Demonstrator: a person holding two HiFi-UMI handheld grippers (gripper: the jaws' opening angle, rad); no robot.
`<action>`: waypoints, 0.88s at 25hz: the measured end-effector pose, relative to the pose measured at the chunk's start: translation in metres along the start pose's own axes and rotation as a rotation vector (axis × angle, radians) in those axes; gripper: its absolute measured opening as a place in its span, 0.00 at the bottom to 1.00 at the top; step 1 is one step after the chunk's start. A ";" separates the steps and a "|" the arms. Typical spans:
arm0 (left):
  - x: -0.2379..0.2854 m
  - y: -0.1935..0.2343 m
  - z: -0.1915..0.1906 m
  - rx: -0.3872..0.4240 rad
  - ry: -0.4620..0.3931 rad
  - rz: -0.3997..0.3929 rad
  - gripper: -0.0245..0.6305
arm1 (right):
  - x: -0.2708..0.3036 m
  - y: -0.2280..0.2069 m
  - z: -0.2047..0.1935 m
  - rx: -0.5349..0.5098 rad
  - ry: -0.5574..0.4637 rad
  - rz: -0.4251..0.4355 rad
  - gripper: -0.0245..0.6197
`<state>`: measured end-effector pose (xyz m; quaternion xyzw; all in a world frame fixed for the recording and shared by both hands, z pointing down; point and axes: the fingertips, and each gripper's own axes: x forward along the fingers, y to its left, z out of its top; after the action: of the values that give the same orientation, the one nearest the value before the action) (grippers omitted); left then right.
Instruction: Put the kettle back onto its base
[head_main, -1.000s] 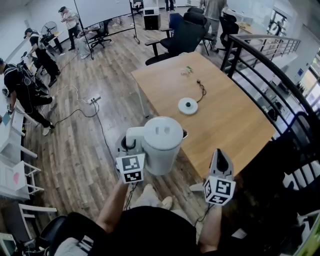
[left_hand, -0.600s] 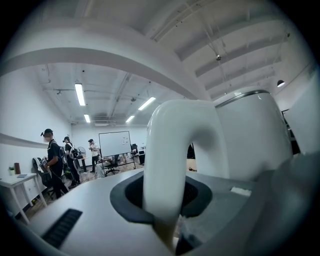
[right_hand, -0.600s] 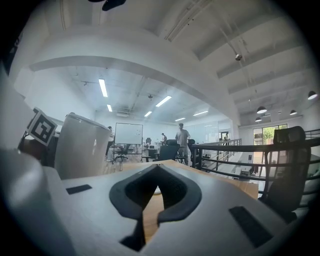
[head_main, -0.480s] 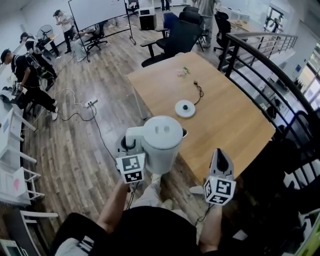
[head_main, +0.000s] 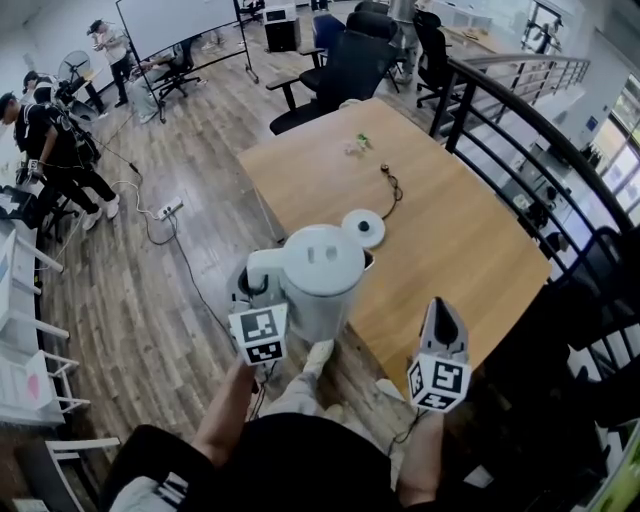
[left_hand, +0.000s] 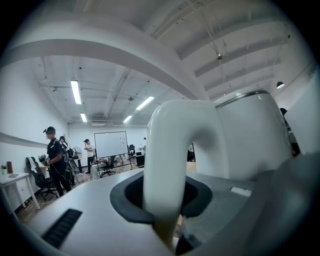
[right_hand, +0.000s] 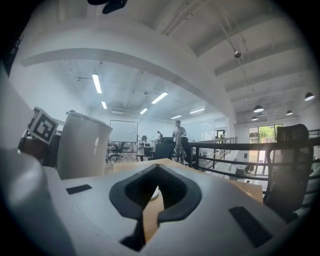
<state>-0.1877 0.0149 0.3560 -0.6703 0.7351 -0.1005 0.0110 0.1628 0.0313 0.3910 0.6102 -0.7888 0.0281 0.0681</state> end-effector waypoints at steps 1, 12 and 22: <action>0.011 -0.001 0.001 0.001 -0.001 -0.004 0.15 | 0.008 -0.002 -0.001 -0.001 0.012 -0.004 0.04; 0.109 -0.019 0.004 0.007 0.000 -0.059 0.15 | 0.086 -0.017 -0.006 0.018 0.052 -0.038 0.04; 0.181 -0.034 -0.010 0.001 0.001 -0.096 0.15 | 0.144 -0.031 -0.014 0.028 0.076 -0.066 0.04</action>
<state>-0.1739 -0.1653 0.3930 -0.7048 0.7021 -0.1017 0.0061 0.1581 -0.1130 0.4242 0.6353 -0.7646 0.0599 0.0904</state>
